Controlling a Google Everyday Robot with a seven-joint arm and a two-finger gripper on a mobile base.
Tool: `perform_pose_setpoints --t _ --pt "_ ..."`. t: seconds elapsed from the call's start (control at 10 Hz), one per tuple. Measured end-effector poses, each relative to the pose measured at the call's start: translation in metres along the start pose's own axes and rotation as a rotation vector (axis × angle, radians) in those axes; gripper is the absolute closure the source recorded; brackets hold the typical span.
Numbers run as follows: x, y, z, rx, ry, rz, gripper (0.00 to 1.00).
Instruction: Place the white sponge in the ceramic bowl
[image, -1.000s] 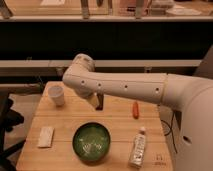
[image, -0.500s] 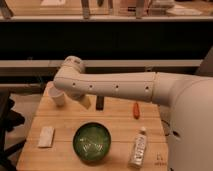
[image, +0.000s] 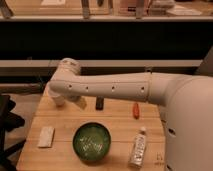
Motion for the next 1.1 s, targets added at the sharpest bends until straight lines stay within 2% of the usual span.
perform_pose_setpoints --t 0.4,0.6,0.8,1.1 --pt "-0.017 -0.007 0.005 0.011 -0.015 -0.066 0.2" --pt "-0.037 -0.014 0.006 0.017 -0.026 -0.111 0.2" --pt "-0.042 -0.016 0.007 0.019 -0.028 -0.134 0.2" --pt "-0.066 -0.033 0.012 0.03 -0.037 -0.214 0.2"
